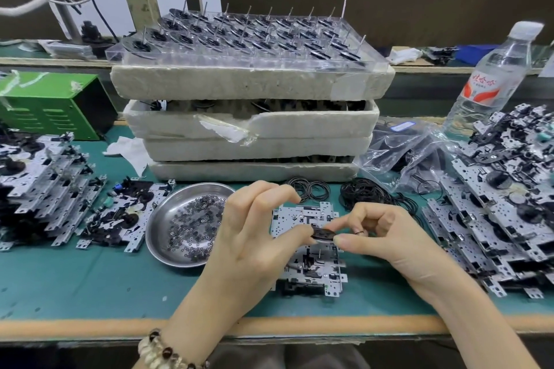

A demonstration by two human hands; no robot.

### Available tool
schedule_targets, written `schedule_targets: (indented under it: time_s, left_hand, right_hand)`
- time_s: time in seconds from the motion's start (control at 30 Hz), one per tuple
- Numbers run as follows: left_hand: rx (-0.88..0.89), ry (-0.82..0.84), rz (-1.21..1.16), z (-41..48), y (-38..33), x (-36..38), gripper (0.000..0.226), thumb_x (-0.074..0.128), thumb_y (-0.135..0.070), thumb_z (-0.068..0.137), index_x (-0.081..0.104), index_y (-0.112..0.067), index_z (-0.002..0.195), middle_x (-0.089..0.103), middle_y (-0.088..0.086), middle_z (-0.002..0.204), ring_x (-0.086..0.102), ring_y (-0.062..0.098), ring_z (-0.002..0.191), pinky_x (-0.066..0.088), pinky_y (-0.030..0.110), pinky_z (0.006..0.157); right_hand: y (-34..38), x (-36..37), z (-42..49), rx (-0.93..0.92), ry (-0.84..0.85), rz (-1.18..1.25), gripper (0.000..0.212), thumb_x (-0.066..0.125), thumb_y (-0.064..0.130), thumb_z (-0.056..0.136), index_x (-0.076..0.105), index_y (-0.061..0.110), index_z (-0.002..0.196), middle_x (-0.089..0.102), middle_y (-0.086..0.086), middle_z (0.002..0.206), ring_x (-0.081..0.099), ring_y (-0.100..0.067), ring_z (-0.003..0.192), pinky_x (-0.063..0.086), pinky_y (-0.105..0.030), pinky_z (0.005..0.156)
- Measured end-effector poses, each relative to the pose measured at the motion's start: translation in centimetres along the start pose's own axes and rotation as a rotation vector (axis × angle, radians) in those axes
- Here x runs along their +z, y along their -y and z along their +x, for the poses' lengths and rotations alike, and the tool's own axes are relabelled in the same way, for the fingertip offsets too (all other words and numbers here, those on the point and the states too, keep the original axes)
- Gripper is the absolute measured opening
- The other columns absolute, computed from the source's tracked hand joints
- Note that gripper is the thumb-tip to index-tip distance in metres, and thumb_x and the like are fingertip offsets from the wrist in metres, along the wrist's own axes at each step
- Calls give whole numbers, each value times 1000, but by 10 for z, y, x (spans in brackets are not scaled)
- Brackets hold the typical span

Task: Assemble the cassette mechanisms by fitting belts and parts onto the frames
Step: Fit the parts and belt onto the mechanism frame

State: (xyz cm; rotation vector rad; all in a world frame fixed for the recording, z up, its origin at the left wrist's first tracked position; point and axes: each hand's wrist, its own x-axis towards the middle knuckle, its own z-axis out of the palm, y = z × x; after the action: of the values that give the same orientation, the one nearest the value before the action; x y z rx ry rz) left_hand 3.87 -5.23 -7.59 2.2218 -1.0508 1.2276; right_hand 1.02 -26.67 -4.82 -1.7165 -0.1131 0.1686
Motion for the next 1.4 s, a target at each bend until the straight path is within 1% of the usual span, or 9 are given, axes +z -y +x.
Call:
schedule_targets:
  time_s: [0.13,0.23,0.3,0.5,0.67,0.83,0.97,1.23,1.4]
  left_hand:
    - [-88,75,-149,-1,3,-5,33,60,-40,98,78,-16,85,52,3,117,44,22,116,39,34,99]
    - [-274,161,-378,-3,6,-11,45,43,-46,103,76,-15,100,58,0,113,47,13,115,33,22,98]
    - [-331,169,-411,-3,6,-11,47,38,-44,105,74,-14,107,59,-3,113,51,14,114,36,21,98]
    - [-331,278,-399,-2,3,-7,52,32,-45,106,69,-11,117,59,-2,117,53,17,118,39,23,102]
    - [-321,291,-384,-3,3,-7,56,27,-47,107,69,-12,118,63,-4,116,57,14,113,43,28,97]
    - [-251,186,-296,-5,3,-7,56,27,-41,108,74,-13,94,69,-6,84,63,18,74,47,41,67]
    - [-107,136,-364,-7,0,-8,54,34,-37,107,74,-13,79,65,-6,69,56,20,58,44,37,55]
    - [-52,177,-789,-16,-10,-6,60,39,-47,104,76,-3,85,68,4,76,61,24,64,48,33,59]
    - [-126,189,-848,-12,-11,-7,63,38,-52,103,76,-4,88,67,3,76,63,23,68,48,37,61]
  right_hand:
    - [2,-1,-6,-72,-8,-93,36,90,25,62,54,23,59,76,-1,99,63,-11,80,44,-34,77]
    - [5,3,-17,-174,-75,-248,36,89,30,60,54,22,60,76,8,95,54,-1,69,38,-18,67]
    - [9,8,-25,-238,-141,-376,36,90,33,61,54,26,61,74,17,93,48,-1,67,35,-13,64]
    - [16,24,-30,-234,-228,-656,34,87,34,57,57,26,73,59,44,80,61,-9,87,34,-13,66]
    - [10,20,-31,-201,-236,-589,31,87,30,55,58,28,67,66,37,80,60,-4,89,37,-15,73]
    - [10,1,-34,-201,-170,-614,32,89,32,55,57,28,61,71,27,83,57,1,90,33,-6,68]
    - [8,-3,-32,-217,-301,-668,32,86,37,56,56,26,64,69,33,83,56,-5,84,35,-14,69]
    - [-10,22,-16,-198,-588,-607,35,89,29,58,54,26,58,67,31,79,56,0,87,35,-8,71]
    - [-14,41,-8,-228,-660,-592,34,87,28,57,53,28,56,67,24,79,57,3,92,33,0,75]
